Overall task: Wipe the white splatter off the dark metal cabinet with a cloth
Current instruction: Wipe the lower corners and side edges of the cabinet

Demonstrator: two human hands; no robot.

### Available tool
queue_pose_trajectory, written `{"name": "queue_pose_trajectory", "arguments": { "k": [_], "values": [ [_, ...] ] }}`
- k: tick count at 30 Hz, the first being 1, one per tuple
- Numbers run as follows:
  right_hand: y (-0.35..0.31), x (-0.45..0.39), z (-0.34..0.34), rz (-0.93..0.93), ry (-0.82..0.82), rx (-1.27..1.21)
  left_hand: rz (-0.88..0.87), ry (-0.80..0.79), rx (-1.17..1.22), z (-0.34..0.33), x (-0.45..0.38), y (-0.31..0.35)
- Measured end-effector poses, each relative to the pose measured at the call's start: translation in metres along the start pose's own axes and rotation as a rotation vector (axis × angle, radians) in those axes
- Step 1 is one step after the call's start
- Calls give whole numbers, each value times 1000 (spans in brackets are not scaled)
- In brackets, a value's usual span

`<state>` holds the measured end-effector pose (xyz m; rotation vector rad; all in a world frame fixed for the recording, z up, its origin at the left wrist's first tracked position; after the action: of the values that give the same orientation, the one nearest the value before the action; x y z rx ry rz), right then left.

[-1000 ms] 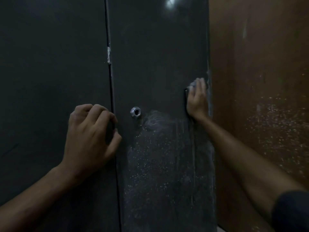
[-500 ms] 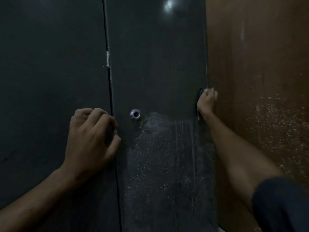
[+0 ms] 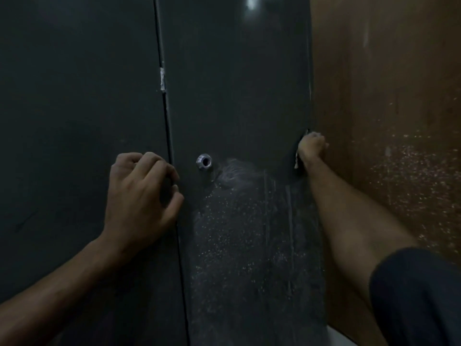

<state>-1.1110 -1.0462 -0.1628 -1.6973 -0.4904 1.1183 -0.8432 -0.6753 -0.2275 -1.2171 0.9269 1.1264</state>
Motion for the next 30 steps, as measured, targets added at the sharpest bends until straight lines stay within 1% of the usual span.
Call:
{"name": "queue_pose_trajectory", "arguments": {
  "k": [1, 2, 3, 5, 6, 7, 8, 10, 11, 12, 13, 14, 15, 17, 18, 19, 20, 21, 22, 23, 24, 25, 26, 28, 30],
  "values": [
    [-13, 19, -3, 35, 42, -53, 0, -6, 0, 0, 1, -1],
    [-19, 44, -7, 149, 59, -84, 1, -7, 1, 0, 0, -2],
    [-19, 75, -8, 302, 49, -110, 5, -7, 2, 0, 0, -2],
    [10, 130, -4, 600, -53, -112, 4, -4, 4, 0, 1, -2],
    [33, 140, -1, 665, -98, -73, -2, -3, 5, -1, 1, -2],
    [53, 135, 2, 653, -103, -42, -8, -1, 6, -2, 1, -2],
    [64, 117, 6, 555, -87, -35, -10, 1, 5, -2, 1, -3],
    [65, 65, 10, 187, -17, -55, -3, 1, 5, -2, 1, -2],
    [58, 44, 9, 43, 20, -76, -2, 3, 3, -2, 1, -2],
    [44, 36, 7, -35, 36, -72, -2, 4, 2, -1, 1, -2],
    [29, 41, 4, -12, 47, -67, -5, 2, 3, -1, 1, -2],
    [15, 58, 1, 81, 45, -73, -9, 0, 5, -1, 0, -2],
    [8, 85, -3, 224, 22, -85, -9, 0, 7, 0, 0, -1],
    [24, 145, -5, 567, -72, -91, -4, 7, 13, 0, 0, -1],
    [44, 168, -4, 683, -133, -63, -4, 10, 13, 0, 0, -1],
    [66, 177, 0, 718, -156, -17, -5, 8, 17, -1, 1, -1],
    [80, 172, 3, 661, -138, 1, -7, 8, 21, -1, 1, -1],
    [84, 157, 7, 514, -103, -5, -8, 8, 21, 0, 1, -1],
    [81, 139, 7, 326, -50, -30, -6, 7, 20, 1, 2, -1],
    [70, 123, 6, 171, 2, -38, -6, 6, 21, 1, 2, -1],
    [51, 117, 3, 96, 37, -31, -5, 1, 26, 1, 2, -1],
    [28, 122, -1, 124, 50, -34, -3, -2, 33, 1, 1, 0],
    [5, 140, -6, 236, 45, -54, 2, -1, 41, 1, 1, 0],
    [-26, 203, -16, 568, -26, -133, 15, 10, 62, 3, 1, 1],
    [-16, 278, -21, 898, -158, -101, 19, 7, 80, 4, 1, 1]
  ]
}}
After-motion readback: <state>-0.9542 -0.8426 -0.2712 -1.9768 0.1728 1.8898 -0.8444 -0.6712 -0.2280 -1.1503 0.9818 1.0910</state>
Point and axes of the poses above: each hand's wrist, its own x-axis away from the middle knuckle, its own z-axis out of the back of the hand, y = z × x, the point moved 3 cm from there along -x, towards the middle knuckle, and after that the axes turned 5 degrees about y, right-handed, at the moved point
